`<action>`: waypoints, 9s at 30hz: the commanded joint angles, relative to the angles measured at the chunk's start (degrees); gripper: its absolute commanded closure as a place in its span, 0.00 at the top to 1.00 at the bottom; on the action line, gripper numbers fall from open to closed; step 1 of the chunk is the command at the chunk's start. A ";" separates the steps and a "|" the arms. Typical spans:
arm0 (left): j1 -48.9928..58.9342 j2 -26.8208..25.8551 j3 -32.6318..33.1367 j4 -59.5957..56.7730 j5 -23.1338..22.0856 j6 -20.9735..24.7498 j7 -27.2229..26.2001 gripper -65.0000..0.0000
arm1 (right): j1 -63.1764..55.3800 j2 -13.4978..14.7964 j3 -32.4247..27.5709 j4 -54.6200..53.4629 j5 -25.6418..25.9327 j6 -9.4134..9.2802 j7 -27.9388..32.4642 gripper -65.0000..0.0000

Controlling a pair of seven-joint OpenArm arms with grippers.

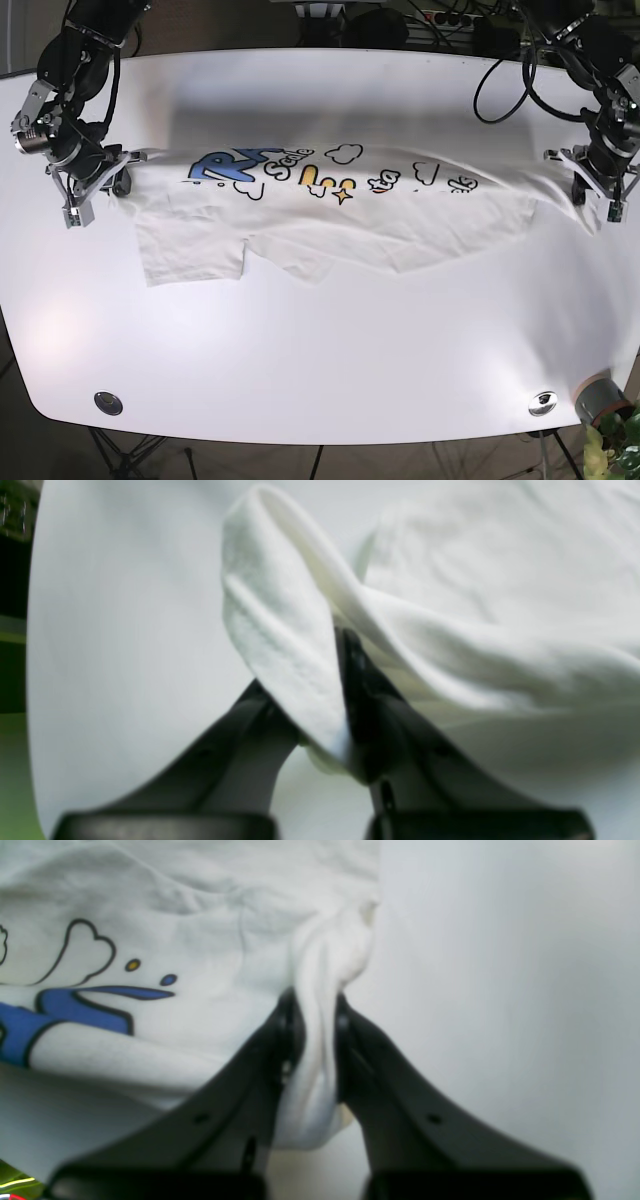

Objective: Fold the T-shirt properly
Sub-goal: 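Lift the T-shirt again with both grippers and swing it down flat, then release the left gripper and move it to the shirt's side edge, then grasp the shirt's side edge with the left gripper near the hem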

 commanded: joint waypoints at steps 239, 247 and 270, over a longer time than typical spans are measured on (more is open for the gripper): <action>-19.57 -2.53 7.94 -7.35 4.72 0.38 3.69 0.52 | 6.28 -1.72 -4.17 -20.59 -1.45 -1.53 6.69 0.04; -25.99 -3.85 8.91 -30.38 8.50 0.38 -5.36 0.53 | 6.28 -1.55 -4.08 -20.59 -1.45 -1.53 6.69 0.04; -33.20 -5.34 12.69 -61.06 6.48 0.38 -12.84 0.71 | 6.36 -1.72 -3.91 -20.59 -1.45 -1.53 6.69 0.04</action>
